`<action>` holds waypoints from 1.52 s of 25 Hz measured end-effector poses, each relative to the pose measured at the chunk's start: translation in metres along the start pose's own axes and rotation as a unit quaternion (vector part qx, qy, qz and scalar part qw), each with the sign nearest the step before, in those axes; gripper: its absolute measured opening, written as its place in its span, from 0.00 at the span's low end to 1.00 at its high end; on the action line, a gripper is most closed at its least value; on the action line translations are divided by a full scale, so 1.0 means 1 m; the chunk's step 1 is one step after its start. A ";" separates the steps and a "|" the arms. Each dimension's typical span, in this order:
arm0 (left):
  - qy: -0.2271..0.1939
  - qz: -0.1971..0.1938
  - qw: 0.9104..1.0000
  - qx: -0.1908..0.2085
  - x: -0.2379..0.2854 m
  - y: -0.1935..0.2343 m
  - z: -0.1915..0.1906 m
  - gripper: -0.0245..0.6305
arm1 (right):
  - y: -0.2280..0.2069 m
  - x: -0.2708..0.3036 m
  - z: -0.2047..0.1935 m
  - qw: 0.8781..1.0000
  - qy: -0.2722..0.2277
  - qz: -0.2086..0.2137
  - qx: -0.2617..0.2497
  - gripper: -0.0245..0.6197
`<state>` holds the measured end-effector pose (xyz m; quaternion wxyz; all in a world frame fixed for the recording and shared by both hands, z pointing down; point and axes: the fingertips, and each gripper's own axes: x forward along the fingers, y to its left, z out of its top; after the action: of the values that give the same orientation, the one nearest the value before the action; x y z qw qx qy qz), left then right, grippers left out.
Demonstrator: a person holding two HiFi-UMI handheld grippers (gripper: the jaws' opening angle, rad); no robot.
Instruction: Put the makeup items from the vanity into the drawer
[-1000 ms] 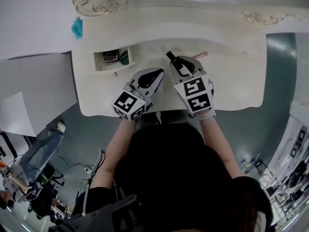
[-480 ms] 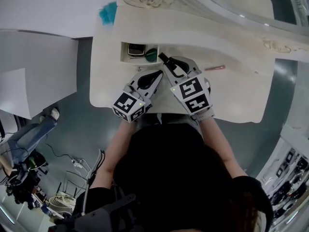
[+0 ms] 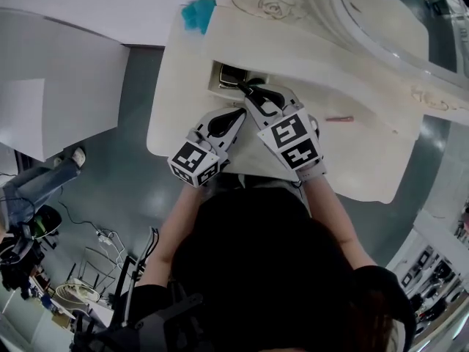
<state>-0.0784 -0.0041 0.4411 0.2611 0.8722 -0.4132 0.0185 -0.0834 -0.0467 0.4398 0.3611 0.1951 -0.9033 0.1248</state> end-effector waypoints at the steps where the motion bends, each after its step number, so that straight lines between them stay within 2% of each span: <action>1: -0.002 0.004 1.000 -0.001 -0.002 0.003 0.001 0.06 | 0.001 0.003 0.002 1.000 0.002 0.004 -0.002 0.20; 10: -0.013 0.023 1.000 -0.010 -0.016 0.018 0.002 0.06 | 0.011 0.022 0.014 0.999 0.017 0.044 -0.011 0.20; 17: -0.014 0.031 0.999 -0.015 -0.024 0.023 0.000 0.06 | 0.007 0.032 0.010 0.998 0.040 0.048 -0.011 0.20; 27: -0.020 0.033 0.999 -0.015 -0.026 0.026 0.003 0.06 | 0.012 0.029 0.011 0.998 0.030 0.050 -0.011 0.21; 38: -0.018 0.026 0.999 -0.013 -0.025 0.020 0.001 0.06 | -0.001 0.008 0.002 1.000 0.023 0.012 -0.010 0.21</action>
<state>-0.1095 0.0032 0.4430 0.2640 0.8578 -0.4410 0.0044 -0.0891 -0.0508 0.4444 0.3826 0.1782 -0.8980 0.1248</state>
